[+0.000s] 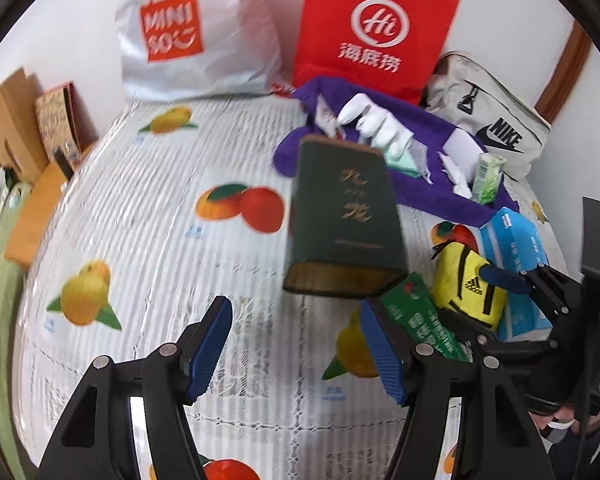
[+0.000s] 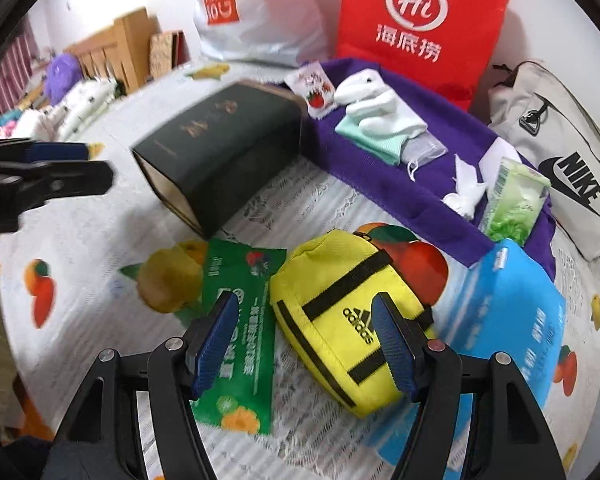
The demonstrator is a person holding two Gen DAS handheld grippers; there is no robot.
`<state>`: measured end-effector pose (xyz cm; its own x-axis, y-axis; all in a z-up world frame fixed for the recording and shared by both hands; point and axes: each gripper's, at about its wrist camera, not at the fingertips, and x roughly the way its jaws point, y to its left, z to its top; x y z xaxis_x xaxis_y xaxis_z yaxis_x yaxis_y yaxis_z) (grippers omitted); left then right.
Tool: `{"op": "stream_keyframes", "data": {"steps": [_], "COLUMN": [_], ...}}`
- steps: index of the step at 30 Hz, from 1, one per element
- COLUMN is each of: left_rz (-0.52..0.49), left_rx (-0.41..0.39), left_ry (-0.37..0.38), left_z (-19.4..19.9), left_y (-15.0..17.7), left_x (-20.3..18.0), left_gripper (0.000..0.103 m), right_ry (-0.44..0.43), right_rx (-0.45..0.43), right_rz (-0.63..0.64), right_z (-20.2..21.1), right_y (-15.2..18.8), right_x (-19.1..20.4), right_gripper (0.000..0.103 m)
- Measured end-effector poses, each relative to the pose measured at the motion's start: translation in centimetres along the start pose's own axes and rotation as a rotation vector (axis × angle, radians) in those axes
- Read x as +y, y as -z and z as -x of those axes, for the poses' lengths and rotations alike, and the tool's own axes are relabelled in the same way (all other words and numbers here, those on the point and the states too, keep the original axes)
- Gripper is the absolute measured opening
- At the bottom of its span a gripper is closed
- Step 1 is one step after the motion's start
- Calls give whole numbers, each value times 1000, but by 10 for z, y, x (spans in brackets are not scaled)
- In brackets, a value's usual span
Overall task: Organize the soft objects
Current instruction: 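Withdraw both grippers from the towel toward the yellow pouch, then grasp the yellow Adidas pouch with the right gripper while the left gripper grasps the green snack packet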
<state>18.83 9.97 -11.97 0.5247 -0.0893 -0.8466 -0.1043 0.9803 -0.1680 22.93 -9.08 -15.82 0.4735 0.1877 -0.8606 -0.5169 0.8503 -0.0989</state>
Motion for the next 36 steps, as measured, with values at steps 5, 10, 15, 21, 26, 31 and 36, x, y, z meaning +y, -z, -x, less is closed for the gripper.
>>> {"op": "stream_keyframes", "data": {"steps": [5, 10, 15, 21, 26, 31, 36], "left_rz": [18, 32, 37, 5, -1, -33, -62], "left_rx": [17, 32, 41, 42, 52, 51, 63], "left_ry": [20, 38, 50, 66, 82, 91, 126], "left_z": [-8, -14, -18, -16, -14, -12, -20], "left_y": [6, 10, 13, 19, 26, 32, 41], "left_x": [12, 18, 19, 8, -2, -20, -44], "left_gripper": [64, 64, 64, 64, 64, 64, 64], "right_ry": [76, 73, 22, -21, -36, -53, -75], "right_rx": [40, 41, 45, -3, -49, -106, -163], "right_rz": [15, -7, -64, -89, -121, -174, -219], "right_z": [-23, -29, -23, -5, 17, 45, 71], "right_y": [-5, -11, -15, -18, -11, -2, 11], "right_x": [2, -4, -19, -22, -26, -36, -38], "right_gripper": [72, 74, 36, 17, 10, 8, 8]}}
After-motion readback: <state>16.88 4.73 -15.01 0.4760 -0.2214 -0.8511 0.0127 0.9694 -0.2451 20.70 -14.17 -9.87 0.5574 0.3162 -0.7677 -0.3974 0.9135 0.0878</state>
